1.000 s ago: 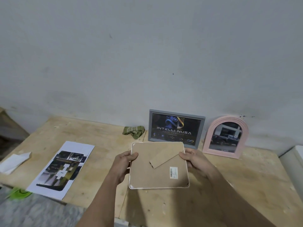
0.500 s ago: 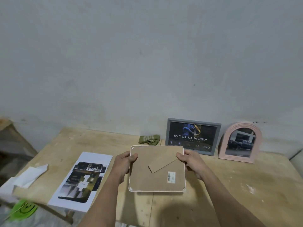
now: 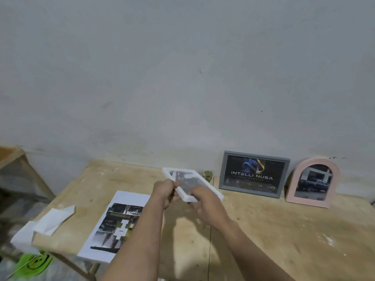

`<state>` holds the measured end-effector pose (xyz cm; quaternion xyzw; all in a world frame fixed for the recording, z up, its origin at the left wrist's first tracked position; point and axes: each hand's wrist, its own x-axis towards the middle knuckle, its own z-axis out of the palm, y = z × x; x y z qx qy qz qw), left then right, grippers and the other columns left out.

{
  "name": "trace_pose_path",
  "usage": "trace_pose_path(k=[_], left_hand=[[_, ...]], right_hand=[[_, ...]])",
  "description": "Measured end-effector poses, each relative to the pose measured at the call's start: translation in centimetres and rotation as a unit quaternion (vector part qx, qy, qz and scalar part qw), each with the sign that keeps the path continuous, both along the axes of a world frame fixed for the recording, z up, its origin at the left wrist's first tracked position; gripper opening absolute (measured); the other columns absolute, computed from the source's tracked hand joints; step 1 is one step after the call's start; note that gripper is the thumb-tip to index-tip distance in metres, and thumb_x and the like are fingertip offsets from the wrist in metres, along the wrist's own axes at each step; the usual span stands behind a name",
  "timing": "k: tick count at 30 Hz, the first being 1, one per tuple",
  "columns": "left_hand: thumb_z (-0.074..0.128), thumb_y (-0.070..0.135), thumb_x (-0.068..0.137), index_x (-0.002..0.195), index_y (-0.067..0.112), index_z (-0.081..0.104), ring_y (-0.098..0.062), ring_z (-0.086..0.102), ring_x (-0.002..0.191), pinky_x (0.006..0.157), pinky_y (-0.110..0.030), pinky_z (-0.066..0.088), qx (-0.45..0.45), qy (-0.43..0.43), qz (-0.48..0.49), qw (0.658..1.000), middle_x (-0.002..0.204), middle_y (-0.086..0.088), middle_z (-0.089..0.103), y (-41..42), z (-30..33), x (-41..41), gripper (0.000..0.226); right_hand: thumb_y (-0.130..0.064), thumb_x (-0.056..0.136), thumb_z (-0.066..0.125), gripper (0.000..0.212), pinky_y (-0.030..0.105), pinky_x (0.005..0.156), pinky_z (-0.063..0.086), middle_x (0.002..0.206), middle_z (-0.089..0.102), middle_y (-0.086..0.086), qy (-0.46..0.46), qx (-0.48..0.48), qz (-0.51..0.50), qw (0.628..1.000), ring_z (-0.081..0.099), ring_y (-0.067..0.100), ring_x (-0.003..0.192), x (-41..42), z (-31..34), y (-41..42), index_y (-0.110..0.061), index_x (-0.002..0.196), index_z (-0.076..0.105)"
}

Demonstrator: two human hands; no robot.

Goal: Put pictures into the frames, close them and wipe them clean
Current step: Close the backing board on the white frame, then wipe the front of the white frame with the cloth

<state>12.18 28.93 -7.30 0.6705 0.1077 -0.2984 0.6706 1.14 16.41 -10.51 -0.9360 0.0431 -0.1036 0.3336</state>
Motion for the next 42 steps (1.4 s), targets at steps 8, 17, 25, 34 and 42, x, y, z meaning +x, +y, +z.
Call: trace_pose_path(k=[8,17,25,34,42], left_hand=[[0.057,0.002,0.093,0.080,0.006,0.066,-0.021,0.056,0.062,0.059,-0.028,0.046,0.051,-0.047,-0.047,0.997,0.069,-0.006,0.067,3.5,-3.3,1.6,0.016],[0.045,0.018,0.104,0.112,0.008,0.064,-0.029,0.072,0.087,0.080,-0.045,0.059,0.005,-0.012,0.076,0.997,0.099,-0.014,0.076,1.2,-7.8,5.7,0.023],[0.049,0.015,0.101,0.088,0.011,0.065,-0.029,0.064,0.078,0.076,-0.044,0.053,0.069,0.003,0.166,0.984,0.083,-0.012,0.070,0.8,-11.9,9.5,0.021],[0.048,0.013,0.103,0.094,0.012,0.066,-0.012,0.066,0.056,0.048,-0.022,0.053,0.079,0.012,0.221,0.972,0.072,-0.002,0.068,-0.1,-15.7,11.8,0.020],[0.047,0.015,0.104,0.101,0.006,0.067,-0.024,0.068,0.072,0.059,-0.029,0.055,0.043,-0.030,0.179,0.983,0.076,-0.006,0.072,-0.7,-11.5,9.7,0.022]], right_hand=[[-0.079,0.082,0.024,0.082,0.047,0.084,0.052,0.097,0.070,0.014,0.138,0.243,-0.270,0.921,0.065,0.032,0.092,4.4,-1.8,-3.7,-0.011,0.100,0.066],[-0.057,0.097,0.032,0.046,0.025,0.055,0.043,0.068,0.059,-0.007,0.099,0.346,-0.203,0.911,0.055,0.013,0.065,9.8,-6.1,-3.9,-0.027,0.072,0.058],[-0.032,0.086,0.057,0.037,0.040,0.091,0.046,0.120,0.054,0.004,0.187,-0.060,-0.096,0.976,0.051,0.026,0.112,19.4,-12.6,-14.5,-0.021,0.120,0.051],[-0.017,0.088,0.045,0.048,0.040,0.105,0.029,0.138,0.047,0.003,0.224,-0.255,0.033,0.940,0.040,0.027,0.126,23.6,-20.2,-16.2,-0.024,0.136,0.045],[-0.013,0.089,0.041,0.016,0.029,0.071,0.038,0.097,0.053,0.005,0.023,0.038,-0.114,0.993,0.054,0.026,0.092,25.0,-8.1,-13.4,-0.007,0.093,0.055]])
